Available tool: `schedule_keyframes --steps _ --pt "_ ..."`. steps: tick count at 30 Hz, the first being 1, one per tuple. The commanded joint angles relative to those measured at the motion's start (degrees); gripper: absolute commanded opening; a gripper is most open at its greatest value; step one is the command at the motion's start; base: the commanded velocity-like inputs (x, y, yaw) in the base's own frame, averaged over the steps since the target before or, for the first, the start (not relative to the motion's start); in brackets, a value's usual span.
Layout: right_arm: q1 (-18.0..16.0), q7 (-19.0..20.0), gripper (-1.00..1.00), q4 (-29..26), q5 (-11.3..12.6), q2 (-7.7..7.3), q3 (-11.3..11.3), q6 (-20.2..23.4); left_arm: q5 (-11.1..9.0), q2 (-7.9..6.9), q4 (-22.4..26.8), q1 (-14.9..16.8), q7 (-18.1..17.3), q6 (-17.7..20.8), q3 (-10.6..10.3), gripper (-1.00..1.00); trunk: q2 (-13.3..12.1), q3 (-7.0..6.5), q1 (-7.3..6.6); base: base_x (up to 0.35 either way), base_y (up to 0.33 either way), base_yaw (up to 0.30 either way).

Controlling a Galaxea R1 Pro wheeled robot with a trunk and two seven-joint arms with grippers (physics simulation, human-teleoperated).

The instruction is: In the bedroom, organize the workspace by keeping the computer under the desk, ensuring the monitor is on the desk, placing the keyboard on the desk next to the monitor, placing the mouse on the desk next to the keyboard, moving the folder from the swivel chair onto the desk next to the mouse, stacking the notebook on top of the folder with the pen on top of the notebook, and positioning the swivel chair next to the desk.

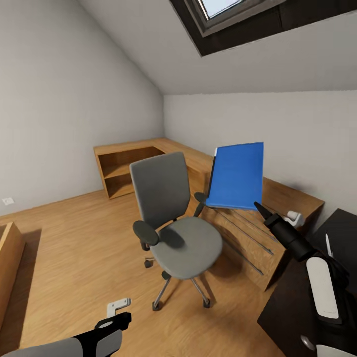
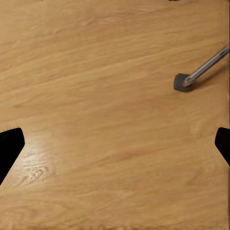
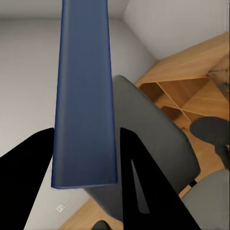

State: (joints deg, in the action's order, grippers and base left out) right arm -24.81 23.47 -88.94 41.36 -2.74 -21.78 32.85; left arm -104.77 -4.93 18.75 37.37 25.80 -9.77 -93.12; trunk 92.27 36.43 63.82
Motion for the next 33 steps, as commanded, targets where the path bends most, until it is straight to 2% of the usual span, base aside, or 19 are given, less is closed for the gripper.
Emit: schedule_keyframes --steps 1,6,13,26,28,31,33 --pt "-0.06 0.08 -1.00 0.00 0.31 0.02 -0.09 0.46 -0.58 -0.08 0.24 0.07 0.30 -0.42 -0.48 1.00 -0.38 -0.15 -0.26 -0.331 0.000 -0.257" --pt "-0.06 0.02 -1.00 0.00 0.30 0.02 -0.10 0.46 -0.97 -0.05 0.24 0.07 0.30 -0.42 -0.48 1.00 -2.39 -1.09 -1.36 -0.289 0.000 -0.275" --pt "-0.06 -0.09 -1.00 0.07 0.27 0.09 -0.10 0.30 -1.30 0.00 0.24 0.07 0.30 -0.42 -0.48 1.00 -5.19 -2.35 -2.90 -0.053 0.000 -0.293" --pt "-0.06 -0.18 -1.00 0.09 0.21 0.03 -0.10 0.28 -1.28 -0.03 0.24 -0.95 0.26 -0.54 -0.48 1.00 -5.19 -2.35 -2.90 -0.001 0.031 -0.296" --pt "-0.06 -0.18 -1.00 0.09 0.21 0.02 -0.10 0.28 -1.29 -0.06 0.24 -1.42 0.25 -0.50 -0.48 1.00 -5.19 -2.35 -2.90 0.000 0.251 -0.296" --pt "-0.06 -0.18 -1.00 0.09 0.21 0.02 -0.10 0.28 -1.24 -0.08 0.24 -5.16 0.22 -0.58 -0.48 1.00 -5.19 -2.35 -2.90 0.000 0.301 -0.296" --pt "-0.06 -0.18 -1.00 0.16 0.21 0.03 -0.10 0.24 -1.23 -0.11 0.24 -6.26 0.22 -0.58 -0.48 1.00 -5.19 -2.35 -2.90 0.005 0.322 -0.297"
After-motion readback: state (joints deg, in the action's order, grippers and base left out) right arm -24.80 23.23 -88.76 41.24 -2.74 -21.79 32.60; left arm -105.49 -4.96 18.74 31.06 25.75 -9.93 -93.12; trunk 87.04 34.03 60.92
